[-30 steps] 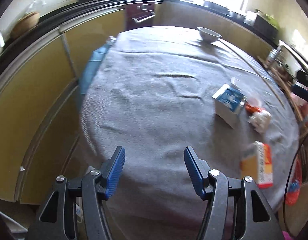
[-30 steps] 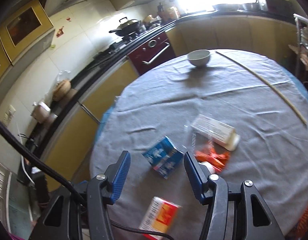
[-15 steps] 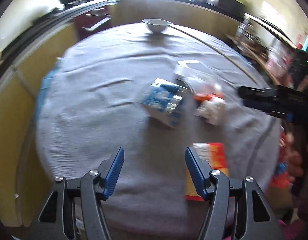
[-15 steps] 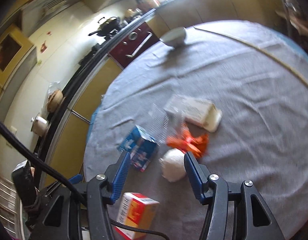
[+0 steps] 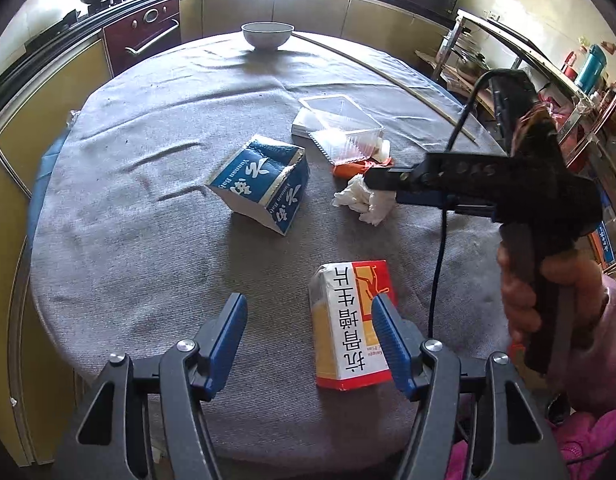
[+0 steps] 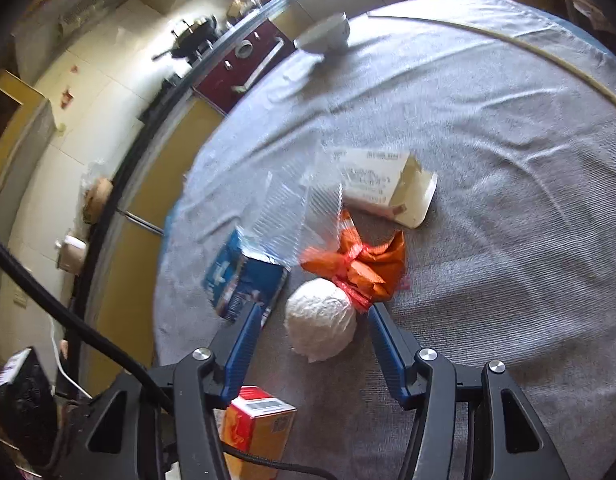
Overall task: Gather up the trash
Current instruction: 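Move both tools back over the table toward the milk carton and tissue ball, then grasp the red-and-white medicine box with the left tool while the right tool grasps the orange wrapper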
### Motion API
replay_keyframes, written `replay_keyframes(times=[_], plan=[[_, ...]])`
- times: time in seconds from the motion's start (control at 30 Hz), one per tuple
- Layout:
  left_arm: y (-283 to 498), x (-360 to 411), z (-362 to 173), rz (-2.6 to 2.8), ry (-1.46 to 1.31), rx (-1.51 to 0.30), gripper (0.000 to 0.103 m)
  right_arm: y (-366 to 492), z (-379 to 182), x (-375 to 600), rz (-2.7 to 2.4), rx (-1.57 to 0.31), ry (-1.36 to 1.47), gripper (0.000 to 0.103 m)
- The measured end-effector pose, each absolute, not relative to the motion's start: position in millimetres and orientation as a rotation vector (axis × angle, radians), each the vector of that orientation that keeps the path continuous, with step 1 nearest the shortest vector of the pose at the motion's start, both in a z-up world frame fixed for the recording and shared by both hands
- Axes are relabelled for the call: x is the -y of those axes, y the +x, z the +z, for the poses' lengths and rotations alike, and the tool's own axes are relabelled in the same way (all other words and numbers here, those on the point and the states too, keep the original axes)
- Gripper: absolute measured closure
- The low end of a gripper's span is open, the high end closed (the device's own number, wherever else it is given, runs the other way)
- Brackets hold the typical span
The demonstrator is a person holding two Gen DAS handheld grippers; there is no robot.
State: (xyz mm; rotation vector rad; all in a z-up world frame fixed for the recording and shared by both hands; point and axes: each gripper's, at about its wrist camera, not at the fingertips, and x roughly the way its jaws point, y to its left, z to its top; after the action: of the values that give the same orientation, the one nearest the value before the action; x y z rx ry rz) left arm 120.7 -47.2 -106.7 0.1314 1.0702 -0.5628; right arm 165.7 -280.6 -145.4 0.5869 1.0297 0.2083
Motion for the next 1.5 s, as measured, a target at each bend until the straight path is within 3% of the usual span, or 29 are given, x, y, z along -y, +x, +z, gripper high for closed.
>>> replay_keyframes(times=[0.1, 0.3, 0.97, 1.03, 1.13, 1.27, 1.5], plan=[[119, 47, -106, -0.568, 0.129, -1.069, 0.038, 166, -148, 273, 0.187, -1.031, 0.542, 0.063], [114, 54, -104, -0.606, 0.119, -1.072, 0.037, 150, -130, 277, 0.174, -0.968, 0.499, 0.068], [122, 79, -144, -0.515, 0.06, -1.225, 0.034, 63, -128, 329, 0.101, -0.952, 0.589, 0.068], [122, 78, -145, -0.513, 0.054, -1.225, 0.045, 60, -130, 326, 0.124, -0.965, 0.589, 0.068], [121, 77, -147, -0.513, 0.052, -1.224, 0.049, 58, -135, 318, 0.168, -1.003, 0.596, 0.067], [121, 68, -147, -0.494, 0.044, -1.216, 0.05, 55, -136, 314, 0.196, -1.023, 0.617, 0.05], [124, 56, -146, -0.483, 0.036, -1.211, 0.05, 46, -115, 336, 0.083, -0.892, 0.598, 0.05]])
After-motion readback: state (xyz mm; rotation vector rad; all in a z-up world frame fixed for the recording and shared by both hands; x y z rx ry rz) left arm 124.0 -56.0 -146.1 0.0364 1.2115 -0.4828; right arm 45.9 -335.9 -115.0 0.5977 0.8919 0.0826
